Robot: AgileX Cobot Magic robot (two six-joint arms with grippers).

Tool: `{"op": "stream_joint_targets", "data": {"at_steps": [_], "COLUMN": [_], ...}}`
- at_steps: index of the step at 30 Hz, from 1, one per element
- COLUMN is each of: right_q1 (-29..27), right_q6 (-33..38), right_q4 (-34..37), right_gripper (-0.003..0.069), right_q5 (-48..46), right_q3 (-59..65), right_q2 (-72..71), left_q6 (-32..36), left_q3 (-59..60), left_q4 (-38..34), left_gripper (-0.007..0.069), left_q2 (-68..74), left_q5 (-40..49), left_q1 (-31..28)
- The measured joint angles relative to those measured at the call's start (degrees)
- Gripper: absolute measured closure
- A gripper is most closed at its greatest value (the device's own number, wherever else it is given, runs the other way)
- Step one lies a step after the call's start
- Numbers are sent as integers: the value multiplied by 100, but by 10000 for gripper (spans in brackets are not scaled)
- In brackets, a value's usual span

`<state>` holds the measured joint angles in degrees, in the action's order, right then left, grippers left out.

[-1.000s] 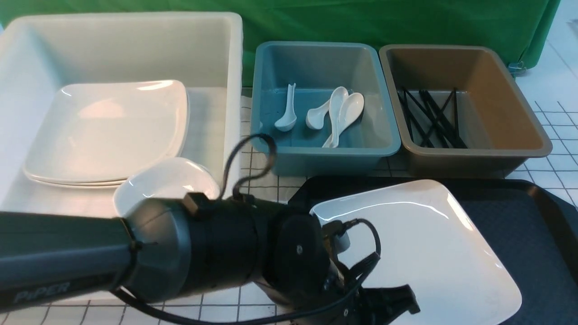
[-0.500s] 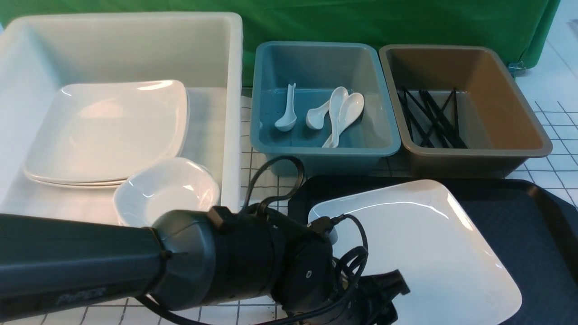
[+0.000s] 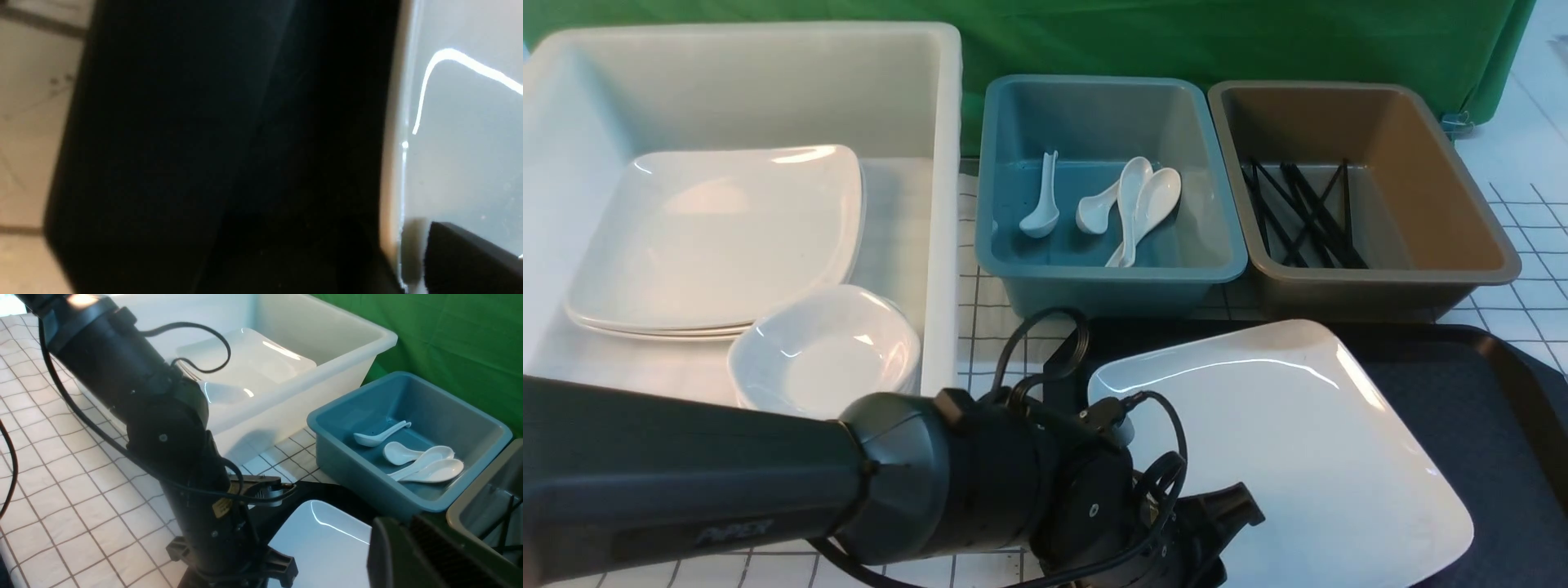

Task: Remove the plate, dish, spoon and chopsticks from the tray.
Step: Use the left arm to grab a plate from the dinner plate

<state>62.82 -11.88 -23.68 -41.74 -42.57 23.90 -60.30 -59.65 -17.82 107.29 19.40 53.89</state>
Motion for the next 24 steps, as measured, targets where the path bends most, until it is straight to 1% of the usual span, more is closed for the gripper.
{"op": "stream_joint_targets", "data": {"at_steps": [1, 2, 6, 12, 19, 24], "right_q1": [0, 0, 0, 0, 0, 0], "right_q6": [0, 0, 0, 0, 0, 0], "right_q4": [0, 0, 0, 0, 0, 0], "right_gripper": [587, 587, 587, 588, 591, 591], "right_q5": [0, 0, 0, 6, 6, 6], "right_q3": [0, 0, 0, 0, 0, 0], "right_q2": [0, 0, 0, 0, 0, 0], "left_q6": [-30, -49, 80, 399, 870, 1074], "left_q3": [0, 0, 0, 0, 0, 5], "left_q4": [26, 45, 137, 226, 340, 700], "left_gripper": [464, 493, 559, 583, 608, 608], "left_q2": [25, 32, 38, -126, -749, -1419], "left_q5": [-83, -150, -596, -860, -641, -371], "left_q1": [0, 0, 5, 123, 171, 107]}}
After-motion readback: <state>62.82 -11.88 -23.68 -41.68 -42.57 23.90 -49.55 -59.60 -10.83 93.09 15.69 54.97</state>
